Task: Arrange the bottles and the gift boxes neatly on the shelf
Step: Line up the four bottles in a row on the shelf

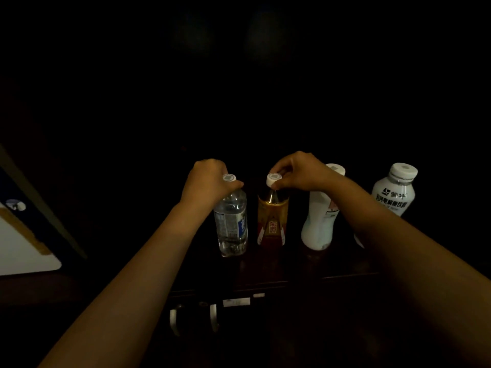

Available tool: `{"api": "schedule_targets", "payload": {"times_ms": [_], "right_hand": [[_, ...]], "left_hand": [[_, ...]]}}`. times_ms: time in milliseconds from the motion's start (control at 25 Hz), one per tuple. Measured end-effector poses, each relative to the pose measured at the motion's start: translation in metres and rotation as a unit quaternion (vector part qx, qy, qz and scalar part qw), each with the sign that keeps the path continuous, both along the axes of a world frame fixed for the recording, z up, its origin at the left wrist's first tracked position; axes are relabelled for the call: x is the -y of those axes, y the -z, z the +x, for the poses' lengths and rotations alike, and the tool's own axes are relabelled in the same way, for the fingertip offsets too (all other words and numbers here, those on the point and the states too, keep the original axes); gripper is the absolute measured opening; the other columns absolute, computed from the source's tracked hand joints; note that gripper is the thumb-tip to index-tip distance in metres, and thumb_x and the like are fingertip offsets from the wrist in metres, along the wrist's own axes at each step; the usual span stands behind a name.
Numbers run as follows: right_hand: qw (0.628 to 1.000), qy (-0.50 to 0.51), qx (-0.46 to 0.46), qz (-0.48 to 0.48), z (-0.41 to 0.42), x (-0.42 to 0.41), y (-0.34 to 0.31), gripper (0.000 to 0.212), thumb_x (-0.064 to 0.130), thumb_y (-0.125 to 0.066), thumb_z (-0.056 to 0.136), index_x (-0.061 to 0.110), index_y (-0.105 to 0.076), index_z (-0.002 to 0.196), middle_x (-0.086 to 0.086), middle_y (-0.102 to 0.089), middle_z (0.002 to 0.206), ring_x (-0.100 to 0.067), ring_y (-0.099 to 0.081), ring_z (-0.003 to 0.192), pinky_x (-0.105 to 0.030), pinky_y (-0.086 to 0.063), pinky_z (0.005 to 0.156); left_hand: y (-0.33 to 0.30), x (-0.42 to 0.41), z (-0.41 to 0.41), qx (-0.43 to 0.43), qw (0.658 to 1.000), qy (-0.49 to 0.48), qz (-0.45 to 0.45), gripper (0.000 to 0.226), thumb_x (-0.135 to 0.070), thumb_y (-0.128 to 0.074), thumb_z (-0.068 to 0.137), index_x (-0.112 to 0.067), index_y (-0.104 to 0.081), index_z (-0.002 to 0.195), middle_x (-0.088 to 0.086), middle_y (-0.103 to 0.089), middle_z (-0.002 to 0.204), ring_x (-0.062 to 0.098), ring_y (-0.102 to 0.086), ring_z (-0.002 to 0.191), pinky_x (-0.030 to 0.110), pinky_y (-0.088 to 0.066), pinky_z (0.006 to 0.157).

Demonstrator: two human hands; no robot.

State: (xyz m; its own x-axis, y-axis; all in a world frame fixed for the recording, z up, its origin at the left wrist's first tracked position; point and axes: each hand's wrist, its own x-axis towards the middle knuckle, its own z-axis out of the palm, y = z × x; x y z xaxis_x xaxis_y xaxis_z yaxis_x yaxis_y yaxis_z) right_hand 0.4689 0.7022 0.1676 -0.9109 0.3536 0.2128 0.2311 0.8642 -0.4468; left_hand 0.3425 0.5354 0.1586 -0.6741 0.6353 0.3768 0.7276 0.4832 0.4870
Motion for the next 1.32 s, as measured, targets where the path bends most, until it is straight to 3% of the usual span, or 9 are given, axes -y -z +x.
{"api": "schedule_targets", "payload": {"times_ms": [200,520,720,840,960,1040,1120,1200,1320], "right_hand": [[1.000,0.002,-0.016,-0.017,-0.002,0.002,0.004,0.031,0.017,-0.072,0.074,0.010,-0.065,0.104,-0.008,-0.067,0.109,-0.007,-0.057,0.090,-0.021,-0.045,0.080],[0.999,0.010,-0.023,-0.024,-0.001,0.001,0.007,0.031,0.016,-0.073,0.074,0.010,-0.065,0.103,-0.009,-0.068,0.108,-0.007,-0.058,0.088,-0.017,-0.045,0.076],[0.999,-0.008,-0.023,-0.027,0.001,-0.001,0.008,0.031,0.014,-0.070,0.076,0.010,-0.064,0.106,-0.008,-0.067,0.110,-0.008,-0.058,0.090,-0.017,-0.044,0.079],[0.999,0.000,-0.033,-0.036,0.001,0.000,0.010,0.031,0.015,-0.071,0.076,0.010,-0.064,0.105,-0.008,-0.067,0.109,-0.010,-0.060,0.093,-0.021,-0.046,0.082],[0.998,0.030,-0.040,-0.022,-0.002,0.003,0.013,0.038,0.028,-0.073,0.073,0.010,-0.063,0.106,-0.004,-0.065,0.098,-0.015,-0.061,0.091,-0.021,-0.047,0.073],[0.995,0.082,-0.051,0.023,-0.006,0.007,0.014,0.045,0.039,-0.074,0.070,0.009,-0.061,0.101,-0.003,-0.060,0.087,-0.016,-0.059,0.081,-0.025,-0.048,0.066],[0.992,0.103,-0.056,0.054,-0.011,0.011,0.015,0.037,0.037,-0.073,0.071,0.006,-0.061,0.090,-0.007,-0.061,0.082,-0.018,-0.059,0.076,-0.028,-0.048,0.062],[0.994,0.079,-0.050,0.054,-0.012,0.012,0.014,0.028,0.028,-0.071,0.075,0.005,-0.063,0.088,-0.011,-0.065,0.088,-0.019,-0.059,0.079,-0.026,-0.045,0.063],[1.000,-0.022,-0.006,0.019,-0.006,0.009,0.003,0.027,0.016,-0.067,0.080,0.009,-0.065,0.105,-0.007,-0.066,0.110,-0.014,-0.060,0.098,-0.020,-0.045,0.077]], "left_hand": [[-0.001,0.003,0.001,0.013,0.999,0.039,0.003,0.029,-0.028,-0.075,0.071,-0.002,-0.068,0.082,0.015,-0.070,0.085,0.024,-0.065,0.081,0.038,-0.055,0.073],[-0.004,0.006,-0.016,0.070,0.986,0.152,-0.015,0.038,-0.016,-0.074,0.073,-0.010,-0.066,0.109,0.008,-0.066,0.117,0.015,-0.060,0.105,0.022,-0.044,0.084],[-0.005,0.006,-0.024,0.093,0.974,0.201,-0.040,0.045,-0.014,-0.071,0.075,-0.012,-0.059,0.119,0.006,-0.061,0.125,0.007,-0.053,0.107,0.020,-0.041,0.088],[0.000,0.006,-0.020,0.045,0.988,0.142,-0.030,0.047,-0.027,-0.075,0.072,-0.010,-0.061,0.114,0.000,-0.062,0.104,0.011,-0.057,0.095,0.020,-0.044,0.078],[-0.002,0.002,-0.014,-0.023,0.997,0.074,-0.023,0.035,-0.037,-0.076,0.068,-0.011,-0.063,0.086,-0.002,-0.056,0.077,0.012,-0.054,0.075,0.019,-0.040,0.056],[-0.004,0.000,-0.013,-0.026,0.996,0.080,-0.025,0.030,-0.035,-0.076,0.069,-0.009,-0.063,0.080,-0.001,-0.055,0.072,0.013,-0.054,0.072,0.018,-0.039,0.054],[-0.004,0.001,-0.012,-0.024,0.996,0.087,-0.021,0.028,-0.034,-0.076,0.070,-0.010,-0.063,0.078,-0.004,-0.053,0.069,0.010,-0.052,0.069,0.018,-0.039,0.054],[-0.002,0.001,-0.011,-0.019,0.996,0.088,-0.008,0.027,-0.033,-0.076,0.070,-0.011,-0.062,0.076,-0.009,-0.050,0.066,0.005,-0.049,0.065,0.018,-0.036,0.053],[0.000,0.001,-0.010,-0.012,0.997,0.083,0.005,0.025,-0.030,-0.077,0.069,-0.013,-0.060,0.074,-0.009,-0.050,0.064,0.004,-0.049,0.064,0.018,-0.038,0.053]]}}
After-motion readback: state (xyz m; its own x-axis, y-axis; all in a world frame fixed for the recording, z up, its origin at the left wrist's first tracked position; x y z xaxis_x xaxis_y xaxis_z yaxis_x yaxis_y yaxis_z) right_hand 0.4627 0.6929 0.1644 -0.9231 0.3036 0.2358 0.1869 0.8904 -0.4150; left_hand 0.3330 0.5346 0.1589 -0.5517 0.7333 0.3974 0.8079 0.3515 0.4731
